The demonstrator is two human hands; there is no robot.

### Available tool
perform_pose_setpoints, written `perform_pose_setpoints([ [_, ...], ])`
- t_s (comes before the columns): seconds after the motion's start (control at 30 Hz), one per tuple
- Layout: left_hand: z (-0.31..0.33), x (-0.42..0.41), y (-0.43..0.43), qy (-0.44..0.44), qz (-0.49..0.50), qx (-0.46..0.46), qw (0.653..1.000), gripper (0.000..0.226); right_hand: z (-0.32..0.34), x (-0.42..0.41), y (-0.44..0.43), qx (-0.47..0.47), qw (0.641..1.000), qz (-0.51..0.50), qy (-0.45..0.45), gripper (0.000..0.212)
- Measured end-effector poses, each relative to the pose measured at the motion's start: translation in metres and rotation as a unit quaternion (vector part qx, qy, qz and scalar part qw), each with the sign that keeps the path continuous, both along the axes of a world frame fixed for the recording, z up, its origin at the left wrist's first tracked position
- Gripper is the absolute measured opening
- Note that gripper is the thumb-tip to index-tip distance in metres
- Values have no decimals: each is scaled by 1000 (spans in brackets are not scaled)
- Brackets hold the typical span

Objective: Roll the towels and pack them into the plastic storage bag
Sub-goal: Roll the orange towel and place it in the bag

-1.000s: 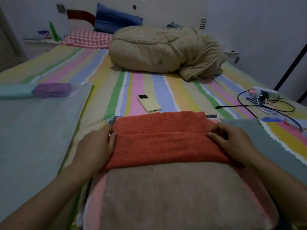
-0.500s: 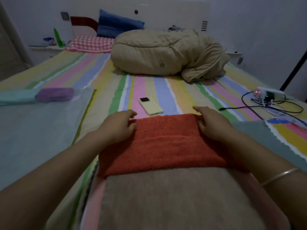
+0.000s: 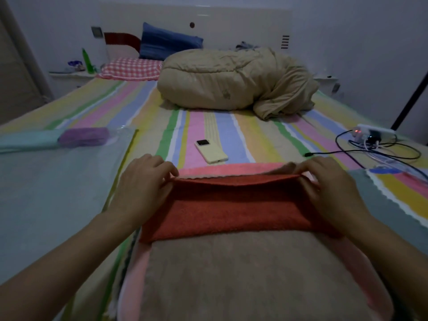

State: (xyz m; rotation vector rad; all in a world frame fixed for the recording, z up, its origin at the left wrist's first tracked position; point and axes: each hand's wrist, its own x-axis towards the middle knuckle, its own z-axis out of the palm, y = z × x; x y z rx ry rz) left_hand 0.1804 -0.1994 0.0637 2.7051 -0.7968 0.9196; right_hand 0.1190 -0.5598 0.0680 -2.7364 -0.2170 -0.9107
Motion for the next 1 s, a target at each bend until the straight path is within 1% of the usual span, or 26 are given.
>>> perform_pose_setpoints([
  [0.07, -6, -15, 5, -7, 15, -14, 1000, 20, -7, -23, 0, 2, 1000, 10, 1, 12],
  [0.17, -15, -17, 5, -5, 41, -30, 999, 22, -23, -41, 3, -15, 999, 13, 29, 12],
  [0.3, -19, -6, -3, -10, 63, 8, 998, 10, -31, -34, 3, 19, 996, -19, 83, 13],
  [0.43, -13, 2, -5, 0, 79, 36, 996, 7, -27, -11, 5, 3, 993, -18, 118, 10],
  [0.5, -6, 15, -9, 21, 92, 19, 995, 8, -20, 8, 8, 51, 989, -23, 139, 6],
  [0.6, 3, 40, -17, 110, 146, -72, 980, 12, -5, 39, 11, 180, 966, -40, 182, 3],
  [0.63, 4, 45, -20, 134, 160, -97, 973, 13, -3, 46, 12, 203, 961, -46, 183, 3],
  [0.7, 5, 43, -24, 143, 171, -104, 969, 12, -2, 47, 15, 191, 967, -55, 162, 3],
  [0.8, 6, 18, -20, 91, 149, -80, 981, 12, -11, 22, 16, 125, 986, -50, 101, 15],
  [0.9, 1, -17, -5, 33, 78, -45, 995, 17, -22, -9, 8, 98, 993, -40, 52, 14],
  [1.0, -8, -54, 9, 0, 33, -53, 998, 7, -32, -35, 2, 84, 996, -6, 29, 20],
])
